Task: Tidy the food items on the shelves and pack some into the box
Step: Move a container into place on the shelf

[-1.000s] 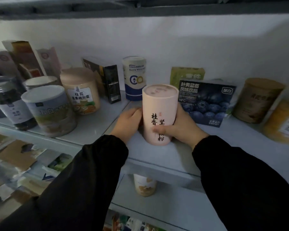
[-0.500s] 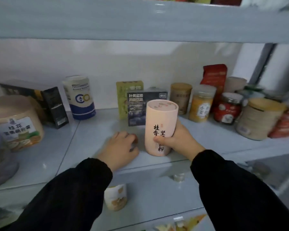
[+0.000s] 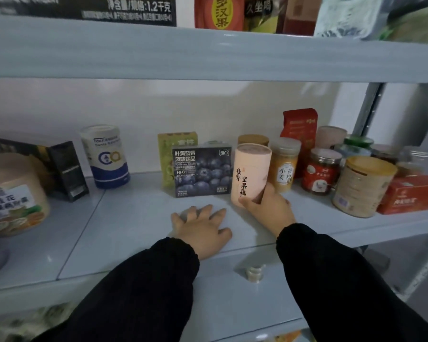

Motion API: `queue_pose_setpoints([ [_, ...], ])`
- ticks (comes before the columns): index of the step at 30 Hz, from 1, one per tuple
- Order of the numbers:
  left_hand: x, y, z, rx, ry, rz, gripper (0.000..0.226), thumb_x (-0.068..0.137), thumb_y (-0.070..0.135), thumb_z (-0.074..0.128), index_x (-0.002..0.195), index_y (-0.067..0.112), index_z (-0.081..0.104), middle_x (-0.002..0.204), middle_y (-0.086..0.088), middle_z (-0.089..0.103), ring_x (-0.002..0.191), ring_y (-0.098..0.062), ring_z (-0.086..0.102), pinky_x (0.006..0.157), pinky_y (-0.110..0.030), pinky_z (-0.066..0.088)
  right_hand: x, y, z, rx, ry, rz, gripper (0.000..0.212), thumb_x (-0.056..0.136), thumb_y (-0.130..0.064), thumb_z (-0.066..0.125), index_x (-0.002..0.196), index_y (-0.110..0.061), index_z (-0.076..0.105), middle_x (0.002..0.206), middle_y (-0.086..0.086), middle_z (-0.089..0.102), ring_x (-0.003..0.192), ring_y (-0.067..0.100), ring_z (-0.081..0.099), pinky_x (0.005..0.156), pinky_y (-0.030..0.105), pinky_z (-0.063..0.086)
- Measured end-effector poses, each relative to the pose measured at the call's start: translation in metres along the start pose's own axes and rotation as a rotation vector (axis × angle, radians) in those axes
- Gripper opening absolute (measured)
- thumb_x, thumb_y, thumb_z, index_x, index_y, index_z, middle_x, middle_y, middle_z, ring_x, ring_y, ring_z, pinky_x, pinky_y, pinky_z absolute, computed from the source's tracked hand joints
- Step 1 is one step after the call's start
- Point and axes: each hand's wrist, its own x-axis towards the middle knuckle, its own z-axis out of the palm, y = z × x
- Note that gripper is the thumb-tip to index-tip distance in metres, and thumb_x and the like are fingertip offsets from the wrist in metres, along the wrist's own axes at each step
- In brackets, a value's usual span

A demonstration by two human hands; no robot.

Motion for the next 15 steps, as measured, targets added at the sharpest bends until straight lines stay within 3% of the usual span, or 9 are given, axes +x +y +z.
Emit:
queue_pose_setpoints([
  [5, 0.010, 0.023, -0.002, -0.005, -0.024, -0.094, 0.072, 0.097, 0.068, 0.022, 0.163, 0.046, 0.004, 0.174, 0.007, -0.003, 0.159, -0.031, -0.006, 0.118, -0.072, -0.004, 0.005, 0.002, 0.004, -0.135, 0.080, -0.003, 0.039, 0.100, -0.043, 0.058, 0.116, -0.009, 0.048, 0.117, 0.014, 0.068, 0.110, 0.037, 0.063, 0.098, 0.048, 0.044],
  [9, 0.018, 0.046, 0.000, 0.006, 0.007, -0.095, 0.070, 0.096, 0.070, 0.022, 0.161, 0.051, 0.005, 0.174, 0.009, -0.001, 0.159, -0.030, -0.003, 0.118, -0.072, -0.001, 0.003, 0.007, 0.003, -0.103, 0.096, -0.130, 0.028, 0.099, -0.034, 0.056, 0.118, -0.014, 0.050, 0.117, 0.010, 0.062, 0.113, 0.034, 0.058, 0.100, 0.049, 0.042],
  [15, 0.017, 0.056, 0.002, -0.009, 0.052, -0.153, 0.070, 0.095, 0.070, 0.025, 0.160, 0.054, 0.006, 0.174, 0.012, 0.003, 0.159, -0.026, -0.001, 0.121, -0.067, 0.001, -0.002, 0.008, 0.000, -0.173, -0.058, -0.241, 0.046, 0.095, -0.041, 0.056, 0.139, -0.031, 0.044, 0.133, 0.011, 0.052, 0.127, 0.033, 0.047, 0.115, 0.055, 0.027],
])
